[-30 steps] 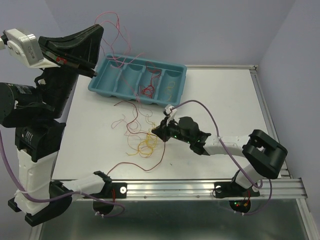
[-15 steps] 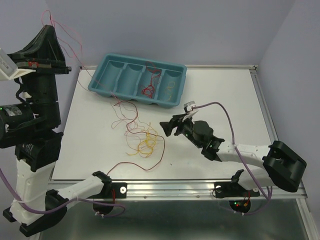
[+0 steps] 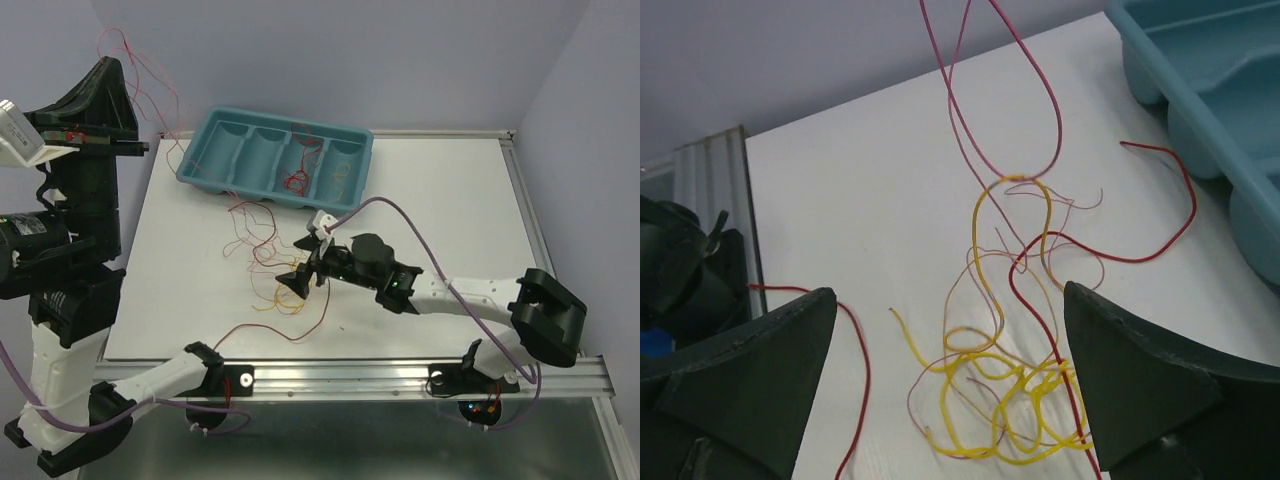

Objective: Untangle the cables

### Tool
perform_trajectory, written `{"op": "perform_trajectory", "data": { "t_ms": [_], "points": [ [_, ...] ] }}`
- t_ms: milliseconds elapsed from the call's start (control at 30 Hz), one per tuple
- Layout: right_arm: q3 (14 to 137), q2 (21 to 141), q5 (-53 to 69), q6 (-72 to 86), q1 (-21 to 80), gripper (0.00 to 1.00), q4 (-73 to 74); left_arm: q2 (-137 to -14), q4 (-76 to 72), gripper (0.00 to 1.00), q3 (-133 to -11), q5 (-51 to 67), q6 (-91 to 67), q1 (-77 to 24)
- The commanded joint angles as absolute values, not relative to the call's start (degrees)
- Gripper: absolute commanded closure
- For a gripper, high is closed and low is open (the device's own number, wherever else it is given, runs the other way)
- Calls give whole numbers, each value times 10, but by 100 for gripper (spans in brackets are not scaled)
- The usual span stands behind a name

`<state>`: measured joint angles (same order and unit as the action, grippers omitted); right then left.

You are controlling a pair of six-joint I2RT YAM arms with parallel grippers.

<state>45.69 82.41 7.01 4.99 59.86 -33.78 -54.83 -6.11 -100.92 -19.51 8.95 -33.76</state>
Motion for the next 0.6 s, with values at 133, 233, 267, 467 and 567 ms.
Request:
{"op": "perform_trajectory", "data": {
  "t_ms": [133, 233, 267, 467, 567],
  "points": [
    [580, 915, 16, -38, 628, 0, -290, -561, -59, 100, -1030, -178, 77, -340],
    [620, 953, -51, -34, 628, 8, -309, -561, -52, 100, -1035, -177, 77, -339],
    [626, 957, -62, -33, 627, 23, -309, -560, -50, 100, -1034, -178, 76, -339],
    [579, 919, -117, -13, 627, 90, -311, -552, -53, 100, -1034, -192, 109, -339],
    [522, 877, -225, 32, 626, 99, -294, -553, -70, 100, -1035, -219, 134, -339]
  ]
}}
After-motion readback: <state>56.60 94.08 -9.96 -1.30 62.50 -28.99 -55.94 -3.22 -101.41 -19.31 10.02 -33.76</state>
